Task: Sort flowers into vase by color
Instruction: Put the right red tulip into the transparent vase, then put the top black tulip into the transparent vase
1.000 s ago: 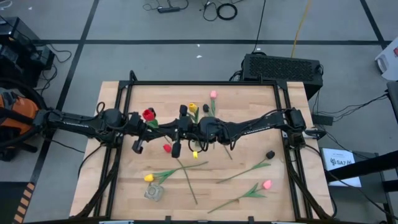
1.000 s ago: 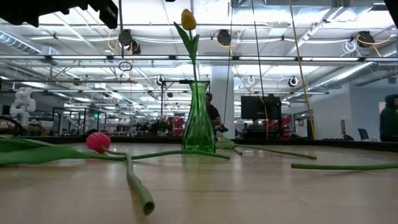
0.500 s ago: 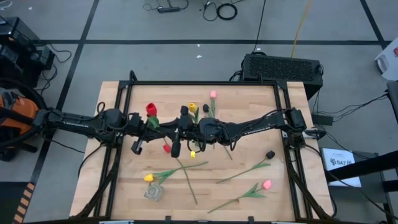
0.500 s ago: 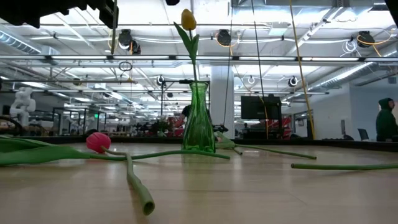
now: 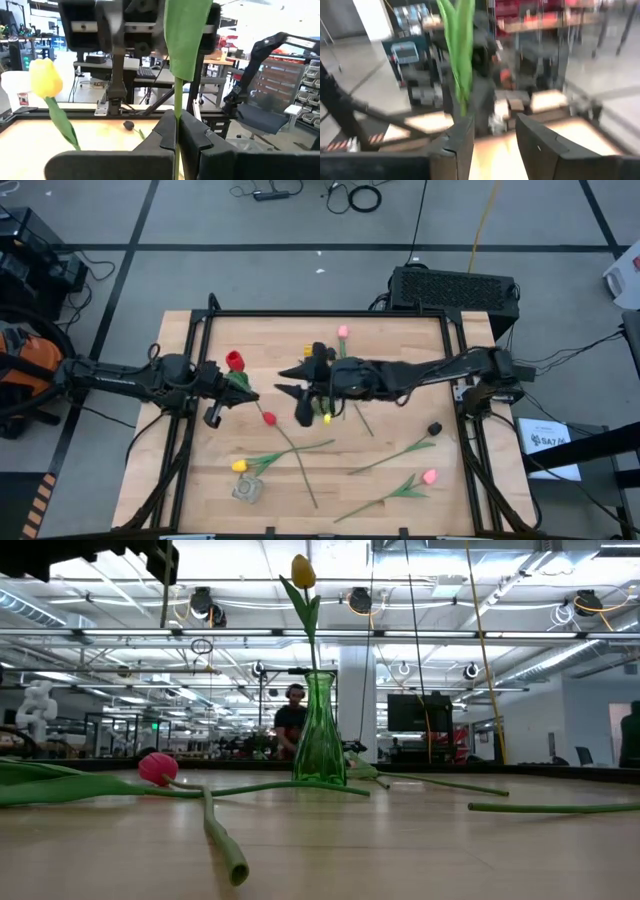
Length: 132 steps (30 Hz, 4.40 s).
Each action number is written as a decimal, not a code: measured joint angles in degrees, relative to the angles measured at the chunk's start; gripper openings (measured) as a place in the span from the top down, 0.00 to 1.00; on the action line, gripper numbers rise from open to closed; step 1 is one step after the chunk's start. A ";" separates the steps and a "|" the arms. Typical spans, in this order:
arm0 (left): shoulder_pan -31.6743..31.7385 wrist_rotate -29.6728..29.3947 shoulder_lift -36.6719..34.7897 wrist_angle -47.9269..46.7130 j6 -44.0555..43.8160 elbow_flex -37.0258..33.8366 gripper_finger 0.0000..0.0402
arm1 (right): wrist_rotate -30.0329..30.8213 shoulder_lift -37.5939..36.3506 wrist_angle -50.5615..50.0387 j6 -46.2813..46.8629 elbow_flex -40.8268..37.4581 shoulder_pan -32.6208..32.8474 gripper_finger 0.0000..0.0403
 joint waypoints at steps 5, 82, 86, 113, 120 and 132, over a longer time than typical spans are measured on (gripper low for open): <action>-6.54 -5.59 0.10 -0.41 -0.03 0.04 0.99 | 0.57 -5.40 -18.57 7.79 0.02 0.99 0.69; -54.56 -41.53 22.46 21.53 2.91 -7.45 0.86 | 38.56 -21.97 25.95 37.73 -42.97 30.21 0.74; -54.56 -41.53 22.46 21.53 2.90 -7.45 0.86 | 38.57 -21.97 25.95 39.09 -42.97 29.30 0.74; -51.71 -36.74 22.46 14.40 -13.44 -7.45 0.66 | 38.56 -21.95 28.04 41.18 -42.95 26.92 0.74; -51.59 -36.77 22.46 14.05 -9.13 -7.45 0.52 | 38.56 -21.95 28.02 41.31 -42.95 26.88 0.74; -51.59 -34.99 19.76 4.69 -9.19 -7.43 0.51 | 38.56 -21.95 28.00 41.34 -42.95 26.88 0.74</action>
